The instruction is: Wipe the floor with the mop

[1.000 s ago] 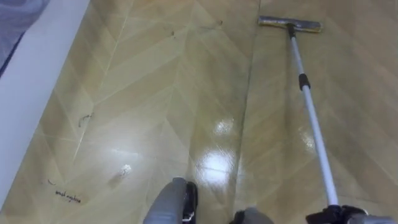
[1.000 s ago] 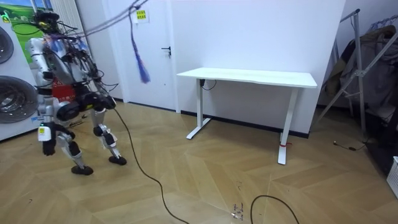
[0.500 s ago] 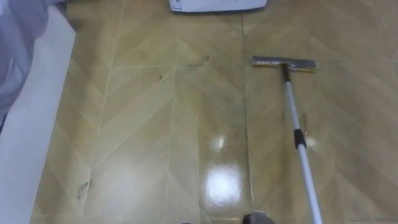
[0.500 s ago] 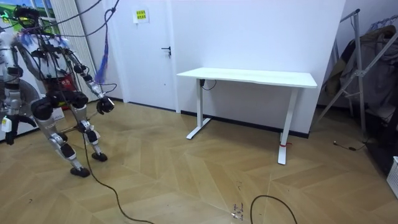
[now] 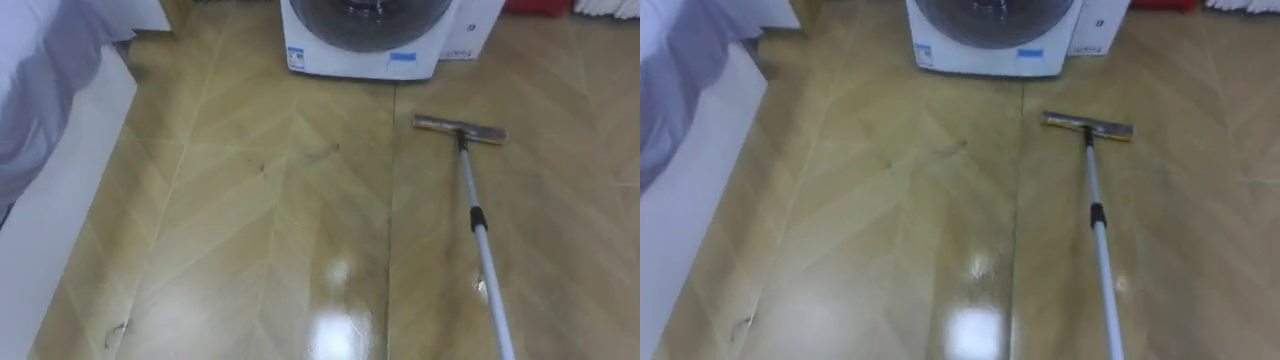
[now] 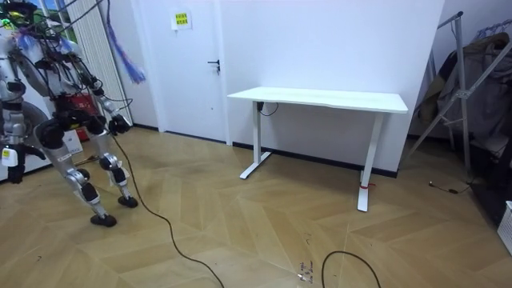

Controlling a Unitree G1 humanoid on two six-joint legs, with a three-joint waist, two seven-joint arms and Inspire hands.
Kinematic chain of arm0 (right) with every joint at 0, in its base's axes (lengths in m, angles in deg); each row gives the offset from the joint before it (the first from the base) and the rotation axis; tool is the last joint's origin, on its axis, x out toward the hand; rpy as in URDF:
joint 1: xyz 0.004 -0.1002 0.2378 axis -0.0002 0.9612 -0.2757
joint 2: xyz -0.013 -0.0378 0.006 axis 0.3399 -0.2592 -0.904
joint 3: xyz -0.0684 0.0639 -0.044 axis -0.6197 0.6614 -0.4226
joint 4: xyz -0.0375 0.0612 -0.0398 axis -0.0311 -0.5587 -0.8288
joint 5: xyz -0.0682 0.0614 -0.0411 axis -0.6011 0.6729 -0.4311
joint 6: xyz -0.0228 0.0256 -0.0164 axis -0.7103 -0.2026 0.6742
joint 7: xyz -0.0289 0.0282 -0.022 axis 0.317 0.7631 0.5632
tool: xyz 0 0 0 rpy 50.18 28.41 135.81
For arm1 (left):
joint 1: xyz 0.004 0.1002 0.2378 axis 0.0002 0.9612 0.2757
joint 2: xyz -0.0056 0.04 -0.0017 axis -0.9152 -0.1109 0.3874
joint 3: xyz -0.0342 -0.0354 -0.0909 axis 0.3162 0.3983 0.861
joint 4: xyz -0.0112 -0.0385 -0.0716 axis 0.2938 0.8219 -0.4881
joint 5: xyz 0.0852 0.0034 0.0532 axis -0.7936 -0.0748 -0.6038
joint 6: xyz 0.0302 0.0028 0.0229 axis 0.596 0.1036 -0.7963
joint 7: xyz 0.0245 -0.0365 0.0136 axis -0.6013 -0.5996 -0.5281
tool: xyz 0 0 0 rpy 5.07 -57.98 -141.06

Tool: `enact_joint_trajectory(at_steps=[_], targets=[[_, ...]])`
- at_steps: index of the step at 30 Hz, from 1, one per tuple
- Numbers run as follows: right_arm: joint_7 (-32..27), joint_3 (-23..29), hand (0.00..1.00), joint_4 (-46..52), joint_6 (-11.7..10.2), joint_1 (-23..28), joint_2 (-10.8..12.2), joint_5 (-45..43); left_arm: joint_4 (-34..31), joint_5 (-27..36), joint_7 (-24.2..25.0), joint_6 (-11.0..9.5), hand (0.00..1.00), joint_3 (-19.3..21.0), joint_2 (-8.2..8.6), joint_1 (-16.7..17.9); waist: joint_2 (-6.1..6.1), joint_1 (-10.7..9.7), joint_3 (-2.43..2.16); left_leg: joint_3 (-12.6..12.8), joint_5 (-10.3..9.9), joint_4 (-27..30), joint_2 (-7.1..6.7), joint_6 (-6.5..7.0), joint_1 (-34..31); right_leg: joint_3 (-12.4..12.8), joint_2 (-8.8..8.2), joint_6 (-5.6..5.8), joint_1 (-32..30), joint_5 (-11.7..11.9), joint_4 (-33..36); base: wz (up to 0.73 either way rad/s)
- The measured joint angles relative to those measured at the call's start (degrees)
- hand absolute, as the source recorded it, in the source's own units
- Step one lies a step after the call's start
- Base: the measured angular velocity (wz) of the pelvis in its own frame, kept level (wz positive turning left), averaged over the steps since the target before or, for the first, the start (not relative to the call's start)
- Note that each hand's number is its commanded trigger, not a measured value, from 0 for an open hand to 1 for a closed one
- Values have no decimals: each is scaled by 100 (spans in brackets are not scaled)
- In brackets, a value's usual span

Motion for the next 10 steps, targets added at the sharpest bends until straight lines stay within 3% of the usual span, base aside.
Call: enact_joint_trajectory(at_steps=[5,10], targets=[[225,30,100,229,26,358,39,-73,-289,-224,70,183,0,402,114,223,-78,6,-19,-1,1,-257,57,-1,491,-47,90,12,610,118,-448,-3],[275,168,100,352,53,535,196,-446,-297,-314,243,258,0,417,125,260,-104,-9,13,-16,1,-423,88,-2,854,-40,140,12,934,118,-536,-9]])
